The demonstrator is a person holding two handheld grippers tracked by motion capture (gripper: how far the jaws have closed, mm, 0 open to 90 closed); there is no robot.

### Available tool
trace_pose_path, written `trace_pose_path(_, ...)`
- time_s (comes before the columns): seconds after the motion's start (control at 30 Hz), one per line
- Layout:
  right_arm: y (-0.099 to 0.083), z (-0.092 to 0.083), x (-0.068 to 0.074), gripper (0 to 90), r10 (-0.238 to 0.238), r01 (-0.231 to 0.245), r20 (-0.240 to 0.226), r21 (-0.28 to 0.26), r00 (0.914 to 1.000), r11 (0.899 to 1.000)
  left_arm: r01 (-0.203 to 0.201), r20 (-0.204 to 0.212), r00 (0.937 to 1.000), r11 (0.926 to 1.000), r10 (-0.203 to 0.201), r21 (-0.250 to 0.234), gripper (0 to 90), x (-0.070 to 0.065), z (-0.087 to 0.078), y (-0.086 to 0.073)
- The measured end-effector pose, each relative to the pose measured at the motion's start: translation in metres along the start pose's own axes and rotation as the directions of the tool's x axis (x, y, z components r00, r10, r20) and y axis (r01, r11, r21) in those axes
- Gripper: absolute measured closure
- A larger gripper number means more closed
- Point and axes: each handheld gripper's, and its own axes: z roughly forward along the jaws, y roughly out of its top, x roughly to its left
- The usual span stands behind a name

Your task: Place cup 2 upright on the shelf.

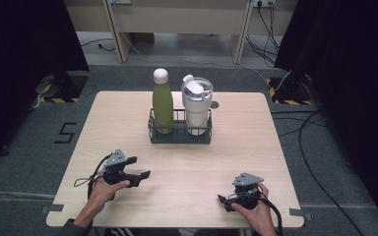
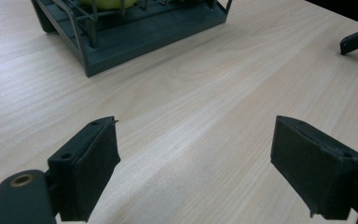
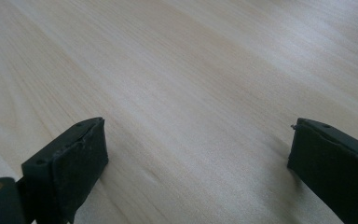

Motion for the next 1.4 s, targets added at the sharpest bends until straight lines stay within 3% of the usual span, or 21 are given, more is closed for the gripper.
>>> trace_pose_path(0.5,0.000,0.000,0.000,4.8,-0.001,0.001,0.000,0.000,1.0000,1.000,-0.025,-0.003,0.9997,0.9989,0.025,0.039,14.7,-0.009,-0.008,-0.018)
trace_pose_path(0.77,0.000,0.000,0.000,4.8,-0.002,0.002,-0.001,-0.001,1.0000,1.000,-0.034,-0.015,0.9993,0.9957,0.035,0.086,14.8,-0.012,-0.016,-0.030)
trace_pose_path(1.4,0.000,0.000,0.001,4.8,-0.002,0.002,-0.003,-0.001,1.0000,1.000,-0.044,-0.040,0.9979,0.9893,0.050,0.139,14.8,-0.015,-0.031,-0.043)
